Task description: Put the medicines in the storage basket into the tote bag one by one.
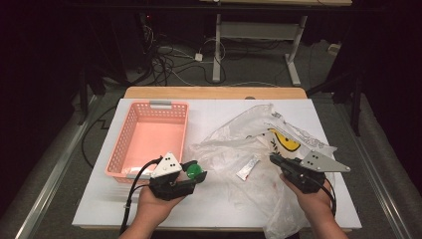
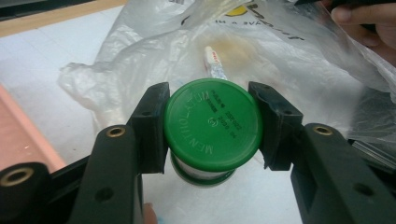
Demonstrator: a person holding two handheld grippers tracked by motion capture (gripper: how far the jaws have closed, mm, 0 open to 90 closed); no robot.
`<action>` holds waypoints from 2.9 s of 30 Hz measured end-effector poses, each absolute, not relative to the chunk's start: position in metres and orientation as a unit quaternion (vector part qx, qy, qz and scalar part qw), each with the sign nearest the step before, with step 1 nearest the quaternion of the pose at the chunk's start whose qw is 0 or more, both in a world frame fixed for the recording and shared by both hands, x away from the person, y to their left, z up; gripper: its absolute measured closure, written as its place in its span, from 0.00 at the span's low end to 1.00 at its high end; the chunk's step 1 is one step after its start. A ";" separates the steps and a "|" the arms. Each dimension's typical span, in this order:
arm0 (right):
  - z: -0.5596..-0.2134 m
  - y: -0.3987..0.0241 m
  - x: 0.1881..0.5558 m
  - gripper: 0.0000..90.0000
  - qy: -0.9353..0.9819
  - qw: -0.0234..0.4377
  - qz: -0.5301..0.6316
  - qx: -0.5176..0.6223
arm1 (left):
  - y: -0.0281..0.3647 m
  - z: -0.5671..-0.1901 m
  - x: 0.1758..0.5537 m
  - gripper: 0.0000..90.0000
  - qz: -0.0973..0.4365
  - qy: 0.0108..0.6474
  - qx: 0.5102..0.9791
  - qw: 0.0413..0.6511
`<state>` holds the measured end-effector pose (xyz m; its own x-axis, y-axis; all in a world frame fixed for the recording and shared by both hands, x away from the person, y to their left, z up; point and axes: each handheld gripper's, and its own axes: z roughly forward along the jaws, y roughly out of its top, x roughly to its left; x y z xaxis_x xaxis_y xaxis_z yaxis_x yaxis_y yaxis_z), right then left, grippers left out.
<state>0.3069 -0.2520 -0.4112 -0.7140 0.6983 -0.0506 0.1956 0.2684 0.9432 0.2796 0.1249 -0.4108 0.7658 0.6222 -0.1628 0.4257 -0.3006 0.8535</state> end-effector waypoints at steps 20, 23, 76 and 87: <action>-0.412 -0.250 0.307 1.00 0.761 0.235 0.529 0.293 | 0.098 -0.417 0.287 0.55 0.091 0.322 0.805 0.489; -0.411 -0.251 0.307 1.00 0.760 0.236 0.530 0.293 | 0.091 -0.415 0.288 0.55 0.092 0.316 0.807 0.491; -0.402 -0.253 0.312 1.00 0.747 0.244 0.544 0.294 | -0.018 -0.439 0.326 0.55 0.083 0.271 0.832 0.476; -0.403 -0.254 0.314 1.00 0.745 0.244 0.544 0.299 | -0.045 -0.453 0.340 0.55 0.077 0.277 0.830 0.478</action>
